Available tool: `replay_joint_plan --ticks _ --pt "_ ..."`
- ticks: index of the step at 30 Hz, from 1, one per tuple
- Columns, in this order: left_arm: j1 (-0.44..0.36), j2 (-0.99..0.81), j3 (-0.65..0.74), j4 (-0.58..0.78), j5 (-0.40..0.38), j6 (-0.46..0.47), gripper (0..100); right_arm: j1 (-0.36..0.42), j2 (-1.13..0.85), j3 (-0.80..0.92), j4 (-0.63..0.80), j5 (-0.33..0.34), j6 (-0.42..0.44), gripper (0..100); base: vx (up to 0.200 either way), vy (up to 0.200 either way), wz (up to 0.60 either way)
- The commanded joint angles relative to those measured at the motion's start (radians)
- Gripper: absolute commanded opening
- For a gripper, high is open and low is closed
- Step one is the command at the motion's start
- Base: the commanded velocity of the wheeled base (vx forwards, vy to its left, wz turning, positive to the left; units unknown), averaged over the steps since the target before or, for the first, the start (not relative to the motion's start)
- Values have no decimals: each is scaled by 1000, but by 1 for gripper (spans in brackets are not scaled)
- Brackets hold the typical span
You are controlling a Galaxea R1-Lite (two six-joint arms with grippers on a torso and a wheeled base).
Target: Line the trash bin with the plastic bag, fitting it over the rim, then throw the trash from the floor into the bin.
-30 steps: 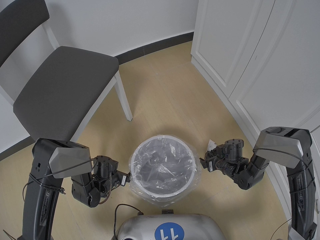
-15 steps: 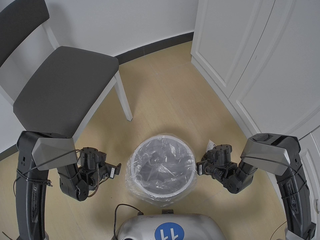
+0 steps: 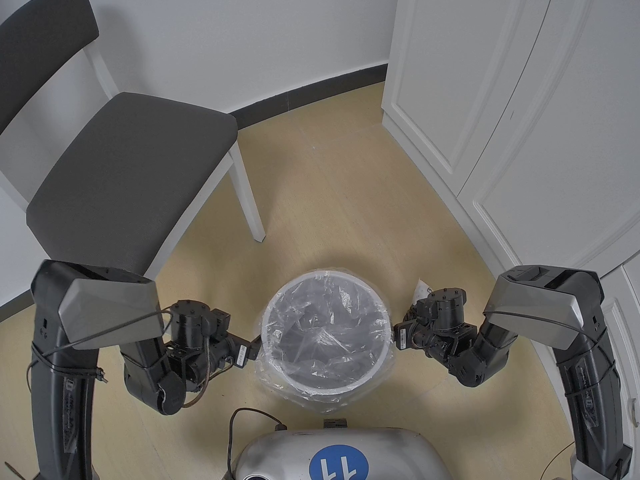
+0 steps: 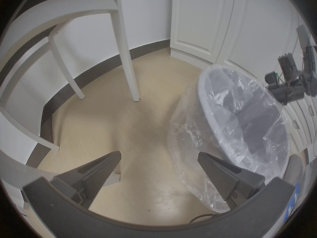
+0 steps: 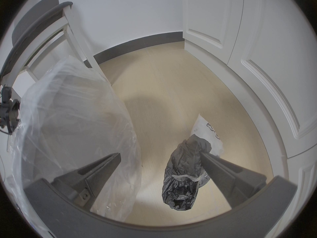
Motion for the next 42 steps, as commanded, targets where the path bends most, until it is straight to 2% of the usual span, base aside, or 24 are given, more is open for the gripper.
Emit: replay_joint_plan --ticks 1,10,15,17,20,23,26,31,37,42 --pt "-60 169 -43 -57 21 -4 100 2 -46 22 -2 0 -1 100 0 0 0" --pt "-77 169 -98 -3 25 -31 100 -4 -60 25 -5 0 -1 100 0 0 0" --pt "-74 163 -184 114 43 -33 100 -7 -68 36 -5 -1 -4 100 0 0 0" --pt "-74 163 -184 114 43 -33 100 -7 -68 36 -5 -1 -4 100 0 0 0" --pt "-62 165 -325 276 97 -30 100 -10 -59 28 -2 -1 -4 100 0 0 0" --pt "-60 175 -403 324 132 -31 100 -19 -43 10 -2 0 -3 100 0 0 0" --pt "-60 188 -462 345 156 -33 100 -19 -33 -17 -5 -1 5 100 0 0 0" --pt "-60 188 -477 348 160 -39 100 -21 -17 -53 -7 -9 17 100 0 0 0" --pt "-60 180 -477 345 163 -94 100 -19 27 -159 -10 -58 92 100 0 0 0" --pt "-60 180 -474 341 189 -125 100 -23 60 -216 -38 -67 131 100 0 0 0"
